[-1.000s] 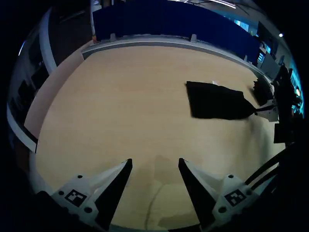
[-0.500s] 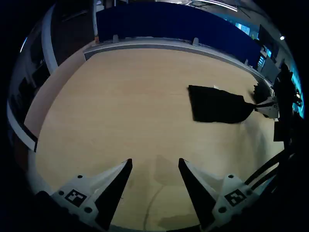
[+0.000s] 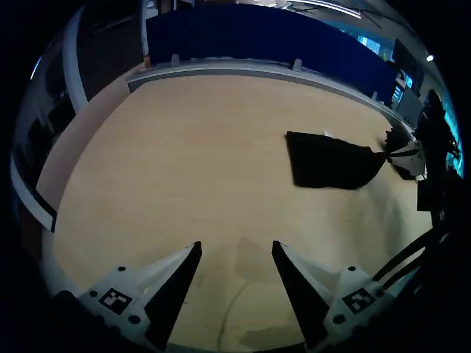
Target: Fold towel
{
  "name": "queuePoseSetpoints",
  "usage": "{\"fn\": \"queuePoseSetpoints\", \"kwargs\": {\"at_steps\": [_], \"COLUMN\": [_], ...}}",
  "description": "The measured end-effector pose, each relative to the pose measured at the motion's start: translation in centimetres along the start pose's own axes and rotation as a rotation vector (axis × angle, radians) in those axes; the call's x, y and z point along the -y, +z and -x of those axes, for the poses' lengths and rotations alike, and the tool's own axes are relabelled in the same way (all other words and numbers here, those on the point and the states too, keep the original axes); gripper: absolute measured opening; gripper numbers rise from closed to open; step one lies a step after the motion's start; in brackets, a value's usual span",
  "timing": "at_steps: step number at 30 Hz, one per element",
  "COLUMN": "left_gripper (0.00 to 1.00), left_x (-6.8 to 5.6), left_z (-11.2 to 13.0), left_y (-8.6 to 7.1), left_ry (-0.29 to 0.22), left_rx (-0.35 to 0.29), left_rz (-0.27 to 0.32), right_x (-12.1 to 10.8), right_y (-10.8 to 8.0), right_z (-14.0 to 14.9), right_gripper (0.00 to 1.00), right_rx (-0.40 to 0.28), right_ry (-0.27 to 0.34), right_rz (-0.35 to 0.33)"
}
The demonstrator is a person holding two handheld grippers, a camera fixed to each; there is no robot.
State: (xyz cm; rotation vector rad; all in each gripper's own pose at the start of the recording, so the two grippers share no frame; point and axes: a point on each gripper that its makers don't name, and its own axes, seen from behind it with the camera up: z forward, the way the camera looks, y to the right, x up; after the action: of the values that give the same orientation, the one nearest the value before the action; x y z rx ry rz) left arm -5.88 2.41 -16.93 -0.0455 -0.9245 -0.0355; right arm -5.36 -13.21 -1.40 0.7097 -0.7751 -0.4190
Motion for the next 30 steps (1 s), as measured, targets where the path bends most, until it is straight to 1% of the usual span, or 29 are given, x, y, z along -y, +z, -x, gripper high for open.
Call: {"fn": "queuePoseSetpoints", "kwargs": {"at_steps": [6,10,12,15,21,26,27,28,30], "left_gripper": [0.88,0.88,0.88,0.88,0.88,0.88,0.88,0.88,0.88], "left_x": [0.2,0.0,-0.1,-0.3,-0.7,-0.9,-1.0,-1.0,-1.1], "left_z": [0.0,-0.1,-0.1,-0.2,-0.4,-0.4,-0.4,-0.4,-0.5], "left_y": [-0.3,-0.6,-0.7,-0.9,-1.0,-1.1,-1.1,-1.2,-1.2], "left_ry": [-0.019,-0.044,-0.056,-0.067,-0.062,-0.055,-0.054,-0.053,-0.052], "left_rx": [-0.011,-0.023,-0.030,-0.037,-0.043,-0.044,-0.044,-0.044,-0.045], "left_rz": [0.000,0.004,0.007,0.017,0.024,0.029,0.029,0.030,0.030], "right_x": [1.0,1.8,2.0,2.4,2.5,2.1,2.0,1.8,1.5], "right_y": [0.3,1.1,1.5,1.7,1.5,1.3,1.3,1.3,1.3], "right_z": [-4.0,-5.9,-6.3,-6.7,-6.6,-6.4,-6.4,-6.3,-6.1], "right_gripper": [0.06,0.05,0.05,0.05,0.05,0.06,0.20,0.37,0.66], "right_rx": [-0.043,-0.048,-0.042,-0.044,-0.042,-0.049,-0.050,-0.048,-0.045], "right_ry": [-0.064,-0.099,-0.110,-0.117,-0.118,-0.110,-0.109,-0.109,-0.110], "right_rz": [-0.018,-0.037,-0.041,-0.050,-0.051,-0.041,-0.036,-0.024,-0.006]}}
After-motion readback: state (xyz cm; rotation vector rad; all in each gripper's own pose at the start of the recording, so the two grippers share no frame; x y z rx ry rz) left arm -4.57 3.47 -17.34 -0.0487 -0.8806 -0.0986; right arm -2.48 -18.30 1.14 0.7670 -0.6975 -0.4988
